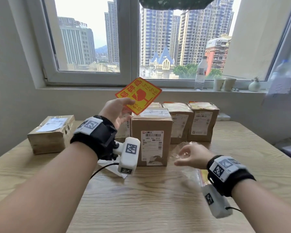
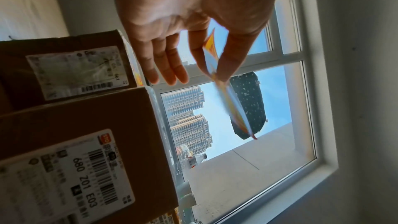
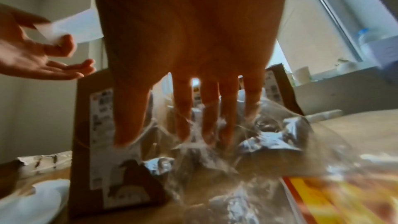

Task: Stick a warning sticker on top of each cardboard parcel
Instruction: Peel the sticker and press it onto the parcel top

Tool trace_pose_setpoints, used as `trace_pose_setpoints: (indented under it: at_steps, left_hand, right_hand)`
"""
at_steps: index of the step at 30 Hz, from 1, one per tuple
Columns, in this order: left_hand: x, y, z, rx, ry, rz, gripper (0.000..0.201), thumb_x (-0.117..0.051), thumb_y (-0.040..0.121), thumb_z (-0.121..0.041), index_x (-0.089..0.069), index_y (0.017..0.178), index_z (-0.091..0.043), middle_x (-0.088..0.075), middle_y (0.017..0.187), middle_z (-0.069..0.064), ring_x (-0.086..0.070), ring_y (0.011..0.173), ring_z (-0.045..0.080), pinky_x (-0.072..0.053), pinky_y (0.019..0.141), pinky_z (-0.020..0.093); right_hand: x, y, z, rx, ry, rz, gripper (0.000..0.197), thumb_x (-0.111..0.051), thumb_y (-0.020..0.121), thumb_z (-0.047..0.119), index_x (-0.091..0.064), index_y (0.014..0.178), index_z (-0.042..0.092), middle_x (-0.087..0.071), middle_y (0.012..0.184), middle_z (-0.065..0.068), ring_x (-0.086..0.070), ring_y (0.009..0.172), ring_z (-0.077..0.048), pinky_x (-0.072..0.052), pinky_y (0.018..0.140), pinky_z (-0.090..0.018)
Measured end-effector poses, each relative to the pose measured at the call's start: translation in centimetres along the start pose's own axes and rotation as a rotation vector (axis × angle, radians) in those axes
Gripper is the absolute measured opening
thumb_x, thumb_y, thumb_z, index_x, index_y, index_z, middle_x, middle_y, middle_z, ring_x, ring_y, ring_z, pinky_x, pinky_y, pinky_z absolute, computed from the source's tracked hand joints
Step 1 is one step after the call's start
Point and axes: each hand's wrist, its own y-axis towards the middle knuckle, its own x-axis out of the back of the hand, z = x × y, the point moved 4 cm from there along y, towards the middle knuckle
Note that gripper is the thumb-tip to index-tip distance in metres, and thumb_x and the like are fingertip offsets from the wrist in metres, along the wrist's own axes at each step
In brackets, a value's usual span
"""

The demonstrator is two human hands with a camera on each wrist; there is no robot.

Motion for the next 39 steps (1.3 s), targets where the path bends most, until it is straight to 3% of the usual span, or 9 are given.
trace_pose_setpoints:
  at_steps: [3,6,10,15,19,24,29,33,39]
  left_hand:
    - [-0.1,0.9,0.9,0.029,-0.032,0.017,0.021,-0.064,0.082,-0.005,-0.056,0.098,-0.016,-0.070,0.100,0.006,-0.062,0.108,0.023,-0.037,0.108,0.044]
    - [-0.3,1.6,1.5,0.050,-0.021,0.023,0.027,-0.063,0.080,-0.005,-0.055,0.102,-0.017,-0.067,0.111,0.008,-0.056,0.117,0.025,-0.026,0.113,0.048]
    - [-0.4,2.6,2.5,0.088,0.005,0.033,0.046,-0.065,0.075,-0.011,-0.049,0.117,-0.020,-0.057,0.130,0.011,-0.044,0.129,0.028,-0.019,0.114,0.052]
    - [-0.4,3.0,2.9,0.108,0.008,0.045,0.028,-0.061,0.078,-0.008,-0.051,0.100,-0.022,-0.063,0.119,0.014,-0.055,0.119,0.029,-0.034,0.108,0.049]
    - [-0.4,2.9,2.9,0.110,-0.005,0.049,0.029,-0.059,0.080,-0.004,-0.051,0.102,-0.021,-0.066,0.112,0.015,-0.061,0.110,0.029,-0.043,0.103,0.048]
    - [-0.2,1.8,2.6,0.139,-0.002,0.039,0.033,-0.058,0.080,-0.003,-0.051,0.107,-0.019,-0.067,0.111,0.017,-0.065,0.103,0.029,-0.049,0.096,0.045]
    - [-0.6,0.1,2.5,0.176,0.027,0.054,0.040,-0.058,0.078,-0.004,-0.052,0.114,-0.019,-0.064,0.114,0.018,-0.063,0.106,0.031,-0.050,0.094,0.047]
    - [-0.7,-1.5,2.3,0.213,0.069,0.078,0.056,-0.060,0.074,-0.007,-0.050,0.128,-0.017,-0.061,0.121,0.019,-0.063,0.105,0.031,-0.052,0.087,0.047]
    - [-0.5,-2.2,0.3,0.065,0.321,-0.051,0.032,-0.068,0.069,-0.014,-0.062,0.099,-0.017,-0.065,0.117,0.007,-0.055,0.116,0.026,-0.040,0.097,0.046]
  right_hand:
    - [-1.8,0.8,-2.5,-0.107,-0.201,0.123,0.054,-0.071,0.076,0.048,-0.061,0.125,0.026,-0.062,0.125,0.007,-0.057,0.115,-0.013,-0.045,0.098,-0.026]
    - [-1.7,1.8,-4.8,-0.223,-0.267,0.106,0.029,-0.057,0.089,0.029,-0.068,0.112,0.015,-0.068,0.114,-0.002,-0.063,0.106,-0.019,-0.047,0.084,-0.024]
    - [0.2,3.2,-5.8,-0.284,-0.322,-0.052,0.036,-0.057,0.080,0.048,-0.063,0.105,0.023,-0.067,0.106,0.003,-0.062,0.094,-0.018,-0.049,0.081,-0.028]
    - [4.4,2.9,2.0,0.037,0.127,-0.471,0.030,-0.055,0.091,0.038,-0.062,0.113,0.019,-0.060,0.105,0.001,-0.054,0.092,-0.014,-0.042,0.079,-0.026]
    - [3.6,3.8,5.4,0.002,0.798,-0.249,0.050,-0.034,0.095,0.056,-0.066,0.109,0.021,-0.067,0.119,-0.007,-0.060,0.112,-0.028,-0.044,0.101,-0.049]
    - [3.6,3.3,5.9,0.068,0.751,-0.226,0.077,-0.035,0.075,0.070,-0.067,0.102,0.005,-0.072,0.103,-0.015,-0.065,0.101,-0.035,-0.047,0.096,-0.056]
    - [4.6,0.2,5.8,-0.008,0.792,-0.194,0.052,-0.042,0.097,0.045,-0.067,0.098,-0.001,-0.067,0.107,-0.027,-0.062,0.103,-0.044,-0.047,0.095,-0.058]
    - [5.3,-1.6,5.3,-0.022,0.887,-0.172,0.035,-0.045,0.101,0.025,-0.066,0.082,0.004,-0.069,0.087,-0.013,-0.065,0.080,-0.022,-0.055,0.088,-0.041]
    - [8.2,-2.8,4.5,0.008,0.755,-0.327,0.016,-0.056,0.096,0.023,-0.069,0.100,0.014,-0.071,0.096,-0.006,-0.068,0.093,-0.024,-0.056,0.086,-0.042]
